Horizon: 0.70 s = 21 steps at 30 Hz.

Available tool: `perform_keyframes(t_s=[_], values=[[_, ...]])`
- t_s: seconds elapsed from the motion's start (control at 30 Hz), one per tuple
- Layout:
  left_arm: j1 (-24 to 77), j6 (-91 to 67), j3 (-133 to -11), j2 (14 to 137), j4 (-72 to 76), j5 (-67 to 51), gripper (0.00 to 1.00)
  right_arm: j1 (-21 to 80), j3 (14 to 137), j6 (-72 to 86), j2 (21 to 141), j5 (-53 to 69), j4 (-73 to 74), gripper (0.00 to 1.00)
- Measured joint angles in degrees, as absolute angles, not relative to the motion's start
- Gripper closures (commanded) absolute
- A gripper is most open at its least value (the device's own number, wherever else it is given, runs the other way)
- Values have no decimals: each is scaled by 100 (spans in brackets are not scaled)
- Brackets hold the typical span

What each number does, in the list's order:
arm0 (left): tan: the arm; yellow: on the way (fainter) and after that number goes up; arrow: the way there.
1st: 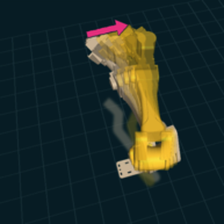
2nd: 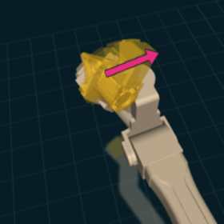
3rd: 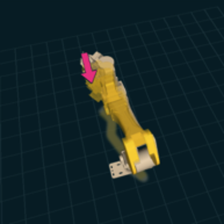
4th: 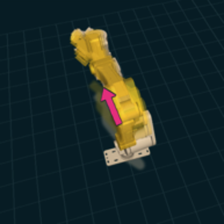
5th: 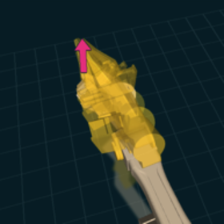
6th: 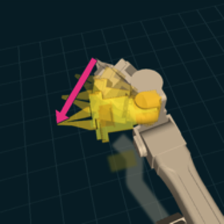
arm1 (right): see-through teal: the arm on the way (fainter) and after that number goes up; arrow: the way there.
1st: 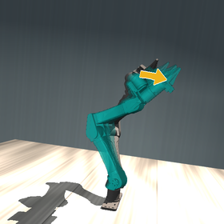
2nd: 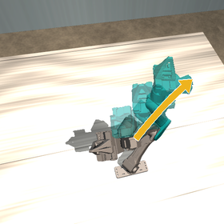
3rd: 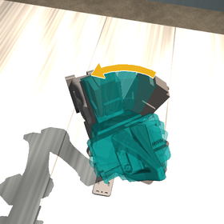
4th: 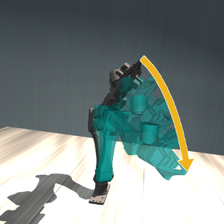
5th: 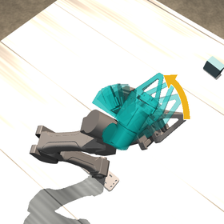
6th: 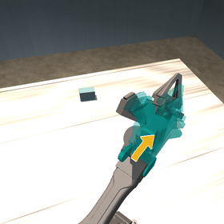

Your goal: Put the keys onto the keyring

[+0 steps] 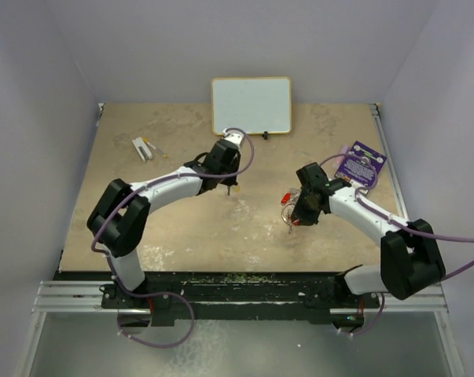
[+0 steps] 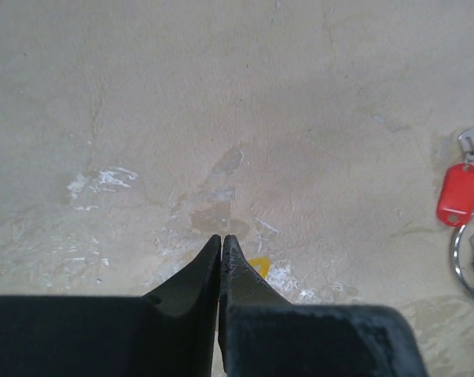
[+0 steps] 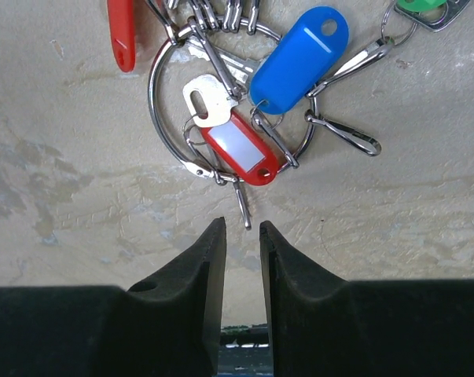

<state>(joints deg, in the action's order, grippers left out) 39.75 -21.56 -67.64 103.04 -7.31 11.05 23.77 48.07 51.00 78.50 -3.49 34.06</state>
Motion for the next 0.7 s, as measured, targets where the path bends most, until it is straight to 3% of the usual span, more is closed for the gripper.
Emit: perform_keyframes(t_s=[0.43,0.7], values=[[2917,-2147,-7948,9577,-1789,270,97,2390,4934,5135,8892,-294,3092,73],[2412,-2174,-7961,9150,-1907,43,97,2410,5179,5127,9220,-132,2963,90]])
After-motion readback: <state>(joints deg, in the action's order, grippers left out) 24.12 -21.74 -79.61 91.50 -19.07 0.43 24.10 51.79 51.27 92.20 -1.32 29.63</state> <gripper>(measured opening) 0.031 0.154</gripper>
